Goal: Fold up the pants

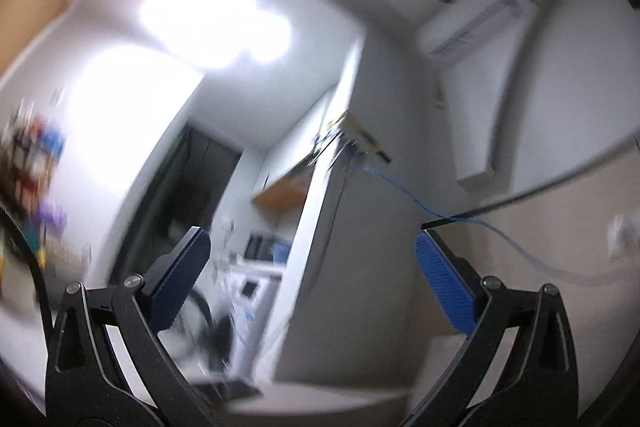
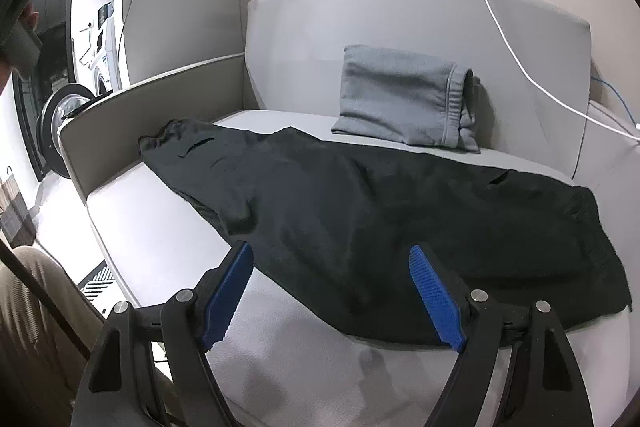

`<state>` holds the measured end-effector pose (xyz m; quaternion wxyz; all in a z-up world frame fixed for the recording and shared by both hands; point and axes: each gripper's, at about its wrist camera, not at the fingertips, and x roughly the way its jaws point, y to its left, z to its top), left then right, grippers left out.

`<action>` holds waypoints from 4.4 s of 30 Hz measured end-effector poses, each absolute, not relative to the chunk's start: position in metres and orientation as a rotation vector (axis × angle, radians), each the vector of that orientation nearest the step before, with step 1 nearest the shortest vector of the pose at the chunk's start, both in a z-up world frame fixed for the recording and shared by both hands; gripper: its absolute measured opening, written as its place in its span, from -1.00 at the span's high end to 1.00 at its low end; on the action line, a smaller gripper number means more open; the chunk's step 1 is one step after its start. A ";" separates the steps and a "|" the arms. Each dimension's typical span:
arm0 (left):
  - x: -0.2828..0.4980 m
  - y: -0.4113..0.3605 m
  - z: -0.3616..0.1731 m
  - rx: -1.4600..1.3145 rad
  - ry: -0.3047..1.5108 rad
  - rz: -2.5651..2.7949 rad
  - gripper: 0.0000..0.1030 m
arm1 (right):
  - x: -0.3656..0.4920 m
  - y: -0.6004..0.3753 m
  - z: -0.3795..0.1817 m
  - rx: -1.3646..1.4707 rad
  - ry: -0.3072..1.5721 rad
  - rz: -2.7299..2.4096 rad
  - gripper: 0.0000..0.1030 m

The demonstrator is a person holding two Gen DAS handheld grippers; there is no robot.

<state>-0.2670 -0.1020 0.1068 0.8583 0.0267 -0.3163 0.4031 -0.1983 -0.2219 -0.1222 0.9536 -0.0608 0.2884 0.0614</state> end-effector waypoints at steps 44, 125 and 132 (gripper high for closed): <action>-0.014 -0.272 -0.090 0.347 0.638 -0.521 -0.98 | -0.190 -0.529 -0.172 0.741 0.483 -0.542 0.40; 0.005 0.132 -0.123 -0.745 0.547 -0.336 -0.98 | 0.048 -0.114 -0.061 0.143 0.438 0.118 0.80; 0.009 0.130 -0.126 -0.729 0.572 -0.336 -0.98 | 0.049 -0.090 -0.110 0.081 0.516 0.155 0.80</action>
